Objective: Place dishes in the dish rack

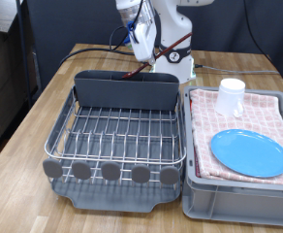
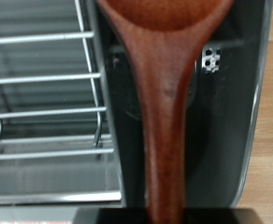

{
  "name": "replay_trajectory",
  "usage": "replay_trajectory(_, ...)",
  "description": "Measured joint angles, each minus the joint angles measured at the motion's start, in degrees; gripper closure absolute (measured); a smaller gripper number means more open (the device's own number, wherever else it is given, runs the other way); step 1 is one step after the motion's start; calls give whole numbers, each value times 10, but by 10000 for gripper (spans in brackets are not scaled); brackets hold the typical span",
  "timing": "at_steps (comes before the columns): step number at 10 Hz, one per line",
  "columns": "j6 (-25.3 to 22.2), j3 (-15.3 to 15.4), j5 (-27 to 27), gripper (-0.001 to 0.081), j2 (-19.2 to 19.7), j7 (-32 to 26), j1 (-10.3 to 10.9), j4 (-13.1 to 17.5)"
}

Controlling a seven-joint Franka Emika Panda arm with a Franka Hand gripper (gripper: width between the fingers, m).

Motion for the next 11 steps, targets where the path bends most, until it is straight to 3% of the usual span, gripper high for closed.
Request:
replay_trajectory(4,33,-53,21,724,33,-79,1,0)
replay_trajectory(8,45,-61,22,696,52,-92,1,1)
replay_trajectory(9,46,-57,19,478,56,-89,0,3)
replay_trajectory(10,47,-51,12,478,59,-82,0,4)
replay_trajectory(11,53,-39,-7,298,62,-62,-3,4)
